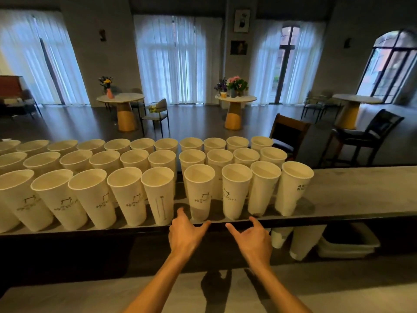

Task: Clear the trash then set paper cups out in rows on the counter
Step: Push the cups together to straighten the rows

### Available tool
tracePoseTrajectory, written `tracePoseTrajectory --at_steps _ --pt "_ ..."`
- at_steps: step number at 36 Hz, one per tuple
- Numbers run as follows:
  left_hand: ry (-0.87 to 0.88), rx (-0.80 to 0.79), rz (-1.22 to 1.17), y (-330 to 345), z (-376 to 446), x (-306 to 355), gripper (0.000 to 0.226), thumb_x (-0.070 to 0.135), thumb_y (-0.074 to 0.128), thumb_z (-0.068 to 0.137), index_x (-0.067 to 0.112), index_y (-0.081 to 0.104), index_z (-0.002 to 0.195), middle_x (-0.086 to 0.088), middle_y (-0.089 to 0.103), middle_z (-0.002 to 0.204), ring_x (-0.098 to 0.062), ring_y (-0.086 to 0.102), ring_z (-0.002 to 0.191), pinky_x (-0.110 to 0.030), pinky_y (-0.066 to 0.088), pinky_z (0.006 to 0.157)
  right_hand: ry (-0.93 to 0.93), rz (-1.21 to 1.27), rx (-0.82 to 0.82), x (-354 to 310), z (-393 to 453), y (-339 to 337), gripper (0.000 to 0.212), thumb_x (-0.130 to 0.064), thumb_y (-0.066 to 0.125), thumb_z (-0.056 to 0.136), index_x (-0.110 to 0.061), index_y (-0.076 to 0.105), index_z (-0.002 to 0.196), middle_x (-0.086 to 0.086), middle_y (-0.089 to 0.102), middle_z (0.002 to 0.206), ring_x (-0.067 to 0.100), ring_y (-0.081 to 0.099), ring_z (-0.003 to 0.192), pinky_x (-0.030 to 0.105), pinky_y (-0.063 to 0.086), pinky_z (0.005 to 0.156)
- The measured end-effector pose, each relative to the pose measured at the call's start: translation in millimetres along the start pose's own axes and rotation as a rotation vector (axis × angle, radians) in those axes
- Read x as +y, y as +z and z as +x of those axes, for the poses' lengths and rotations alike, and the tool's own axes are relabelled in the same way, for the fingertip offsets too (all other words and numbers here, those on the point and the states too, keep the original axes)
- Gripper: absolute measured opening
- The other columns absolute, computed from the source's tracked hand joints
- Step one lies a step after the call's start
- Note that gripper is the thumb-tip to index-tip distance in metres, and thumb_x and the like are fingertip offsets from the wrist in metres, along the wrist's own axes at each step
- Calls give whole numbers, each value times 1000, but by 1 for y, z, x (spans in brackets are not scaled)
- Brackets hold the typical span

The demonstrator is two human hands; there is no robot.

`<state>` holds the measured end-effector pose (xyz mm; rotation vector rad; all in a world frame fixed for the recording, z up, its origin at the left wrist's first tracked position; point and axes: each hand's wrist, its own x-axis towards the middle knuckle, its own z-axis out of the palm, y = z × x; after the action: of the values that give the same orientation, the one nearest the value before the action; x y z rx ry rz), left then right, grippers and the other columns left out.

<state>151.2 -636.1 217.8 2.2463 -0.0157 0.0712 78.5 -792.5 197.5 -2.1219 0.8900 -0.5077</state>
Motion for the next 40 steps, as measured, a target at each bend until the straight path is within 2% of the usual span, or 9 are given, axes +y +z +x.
tracePoseTrajectory --at_steps 2,4,12,17,20,23,33,37,40 --pt "-7 -1 19 2 6 1 97 46 88 73 11 40 150 -14 61 139 -31 59 129 -46 54 99 0 -57 -31 -3 8 0 106 -77 70 63 -18 43 147 2 70 117 19 63 115 40 54 96" --pt "-11 -7 29 4 12 1 96 48 88 71 12 42 148 -13 62 138 -30 60 128 -46 55 99 -10 -73 -52 -11 13 -1 104 -73 74 65 -15 44 146 7 62 134 24 58 125 39 53 98" --pt "45 -28 85 10 29 -5 78 47 89 69 19 57 135 -5 69 130 -23 65 121 -40 58 93 -78 -85 -75 -31 31 5 70 -56 83 67 -17 61 122 3 70 119 20 68 109 35 58 87" --pt "59 -43 77 10 33 -8 70 43 88 72 19 60 131 -3 70 127 -21 67 117 -41 60 92 -80 -93 -84 -28 37 18 62 -57 81 68 -21 61 115 0 74 104 14 74 84 37 62 74" --pt "45 -38 62 9 33 -12 69 41 88 72 19 60 131 -4 70 126 -22 67 117 -43 60 92 -91 -94 -101 -32 35 22 64 -54 81 70 -21 61 121 0 73 108 14 73 86 35 62 75" --pt "32 -24 57 9 33 -15 68 39 88 72 18 60 130 -4 70 126 -23 67 118 -43 60 92 -107 -98 -121 -37 33 25 63 -50 81 73 -19 61 124 1 71 115 16 71 100 26 57 76" --pt "18 1 31 10 31 -19 65 37 88 73 16 62 128 -6 71 124 -24 67 116 -40 59 91 -129 -123 -145 -36 32 29 62 -44 81 75 -20 60 128 0 70 122 16 68 110 29 56 85" --pt "17 -15 15 11 29 -22 64 40 88 73 17 63 127 -5 71 124 -23 68 117 -37 59 91 -98 -112 -149 -33 29 27 72 -51 81 73 -19 56 134 1 71 118 15 69 104 28 56 83" --pt "-14 -5 -7 13 26 -23 66 40 88 73 15 62 128 -6 70 124 -23 67 116 -35 57 90 -66 -125 -93 -28 21 22 83 -60 78 71 -20 52 138 1 69 122 15 67 109 27 53 86"
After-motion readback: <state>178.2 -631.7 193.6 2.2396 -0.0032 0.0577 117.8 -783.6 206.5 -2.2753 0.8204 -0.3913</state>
